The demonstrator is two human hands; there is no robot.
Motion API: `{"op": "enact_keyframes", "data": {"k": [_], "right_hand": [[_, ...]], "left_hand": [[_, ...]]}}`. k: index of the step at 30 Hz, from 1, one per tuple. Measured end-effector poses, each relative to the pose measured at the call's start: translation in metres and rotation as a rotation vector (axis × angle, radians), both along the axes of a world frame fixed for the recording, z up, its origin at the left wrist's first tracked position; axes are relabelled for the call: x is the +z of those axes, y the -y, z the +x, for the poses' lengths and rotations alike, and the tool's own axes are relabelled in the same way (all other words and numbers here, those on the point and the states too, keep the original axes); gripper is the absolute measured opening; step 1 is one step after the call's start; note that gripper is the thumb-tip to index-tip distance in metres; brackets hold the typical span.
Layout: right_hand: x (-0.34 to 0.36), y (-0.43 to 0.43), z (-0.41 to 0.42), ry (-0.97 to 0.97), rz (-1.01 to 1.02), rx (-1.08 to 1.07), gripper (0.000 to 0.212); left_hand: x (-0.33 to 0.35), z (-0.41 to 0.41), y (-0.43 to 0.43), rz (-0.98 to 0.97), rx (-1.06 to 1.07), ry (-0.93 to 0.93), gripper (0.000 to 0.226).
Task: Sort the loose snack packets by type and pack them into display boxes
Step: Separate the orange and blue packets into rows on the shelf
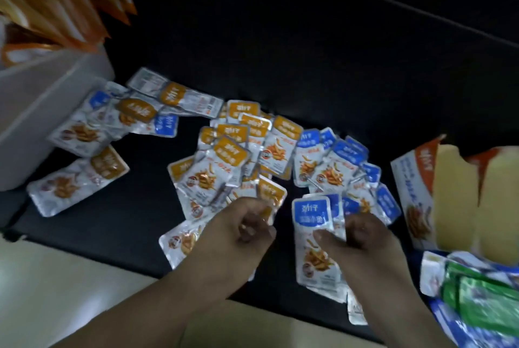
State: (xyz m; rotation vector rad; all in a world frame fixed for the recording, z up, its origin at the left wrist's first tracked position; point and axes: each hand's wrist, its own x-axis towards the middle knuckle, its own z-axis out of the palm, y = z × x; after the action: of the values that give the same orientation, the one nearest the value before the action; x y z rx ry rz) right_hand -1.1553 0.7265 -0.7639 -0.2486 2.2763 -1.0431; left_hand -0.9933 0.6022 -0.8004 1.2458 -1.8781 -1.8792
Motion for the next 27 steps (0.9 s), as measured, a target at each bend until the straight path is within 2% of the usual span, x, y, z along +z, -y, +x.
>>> {"op": "enact_keyframes", "data": {"k": [5,7,11,13,15,17,20,27], "right_hand": [[-0.013,-0.027,-0.024,-0.211,0.041,-0.001,0.041],[-0.02,-0.029,-0.026,-0.287,0.118,0.009,0.055],[-0.032,-0.034,-0.024,-0.595,0.298,0.189,0.079],[-0.036,-0.035,-0.022,-0.81,0.354,0.324,0.073],[-0.039,-0.033,-0.021,-0.948,0.345,0.443,0.058],[-0.043,-0.032,-0.017,-0.983,0.345,0.563,0.05],[-0.044,-0.032,-0.01,-0.933,0.371,0.636,0.045],[-0.034,-0.021,0.0,-0.903,0.335,0.698,0.059]], "left_hand": [[-0.003,-0.007,-0.017,-0.031,0.02,0.035,0.025],[-0.002,-0.011,-0.022,-0.005,0.026,0.027,0.027],[-0.003,-0.009,-0.026,-0.013,0.061,0.017,0.028],[-0.004,-0.006,-0.027,-0.003,0.084,0.018,0.027],[-0.005,-0.002,-0.029,0.013,0.098,0.012,0.027],[-0.007,0.002,-0.031,0.021,0.1,0.002,0.027],[-0.008,0.008,-0.029,0.01,0.116,-0.014,0.029],[-0.008,0.027,-0.02,-0.099,0.111,-0.013,0.025]]}}
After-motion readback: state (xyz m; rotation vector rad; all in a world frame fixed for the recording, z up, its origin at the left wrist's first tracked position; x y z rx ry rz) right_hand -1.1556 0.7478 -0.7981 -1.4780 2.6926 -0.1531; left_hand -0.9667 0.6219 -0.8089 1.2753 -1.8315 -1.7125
